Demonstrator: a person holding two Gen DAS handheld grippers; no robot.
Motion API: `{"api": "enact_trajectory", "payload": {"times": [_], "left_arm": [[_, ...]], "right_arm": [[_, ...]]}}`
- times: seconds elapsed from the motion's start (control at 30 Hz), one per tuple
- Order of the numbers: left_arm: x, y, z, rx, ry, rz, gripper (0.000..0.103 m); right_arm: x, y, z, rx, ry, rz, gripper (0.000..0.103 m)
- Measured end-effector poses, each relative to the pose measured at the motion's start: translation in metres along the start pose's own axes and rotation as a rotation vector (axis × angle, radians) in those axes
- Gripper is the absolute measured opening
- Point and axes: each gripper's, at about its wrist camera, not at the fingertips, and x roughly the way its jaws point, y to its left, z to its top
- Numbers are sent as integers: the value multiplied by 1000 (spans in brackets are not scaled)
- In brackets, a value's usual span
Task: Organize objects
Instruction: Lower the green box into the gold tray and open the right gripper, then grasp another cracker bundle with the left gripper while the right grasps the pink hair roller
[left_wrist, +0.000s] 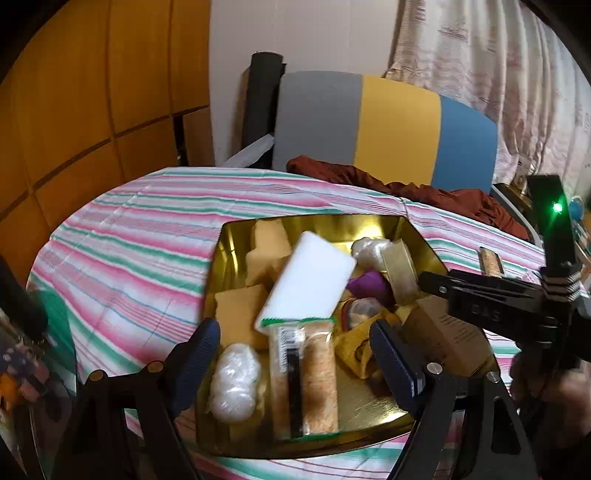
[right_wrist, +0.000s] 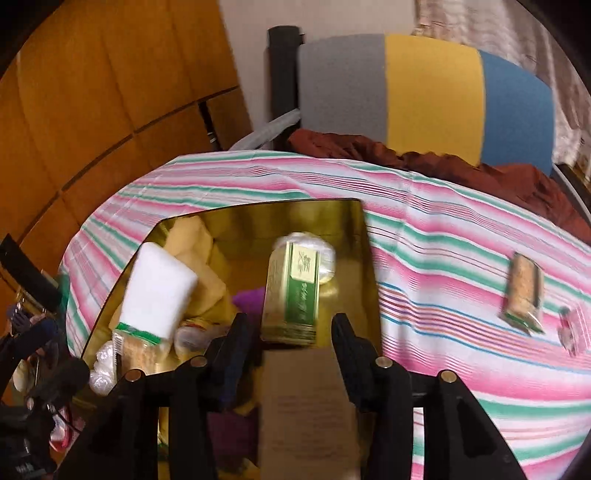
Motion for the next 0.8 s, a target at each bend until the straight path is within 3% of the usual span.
{"api": "enact_trajectory", "payload": {"times": [0.2,0.33,0.6,0.8], "left_arm": [[2,-24,16,62,-12,-33,84],[10,-49,28,121,-5,-72,85],[33,-113,51,215,50,-205,85],[56,-172,72,274,123,-314,85]], "right_arm": [[-25,-52,-9,111,-10,-71,46],[-38,-99,-16,209,29,-175,46],[-68,-200,-26,454,94,-311,47],[-77,-270,-31,537,116,-391,51]]}}
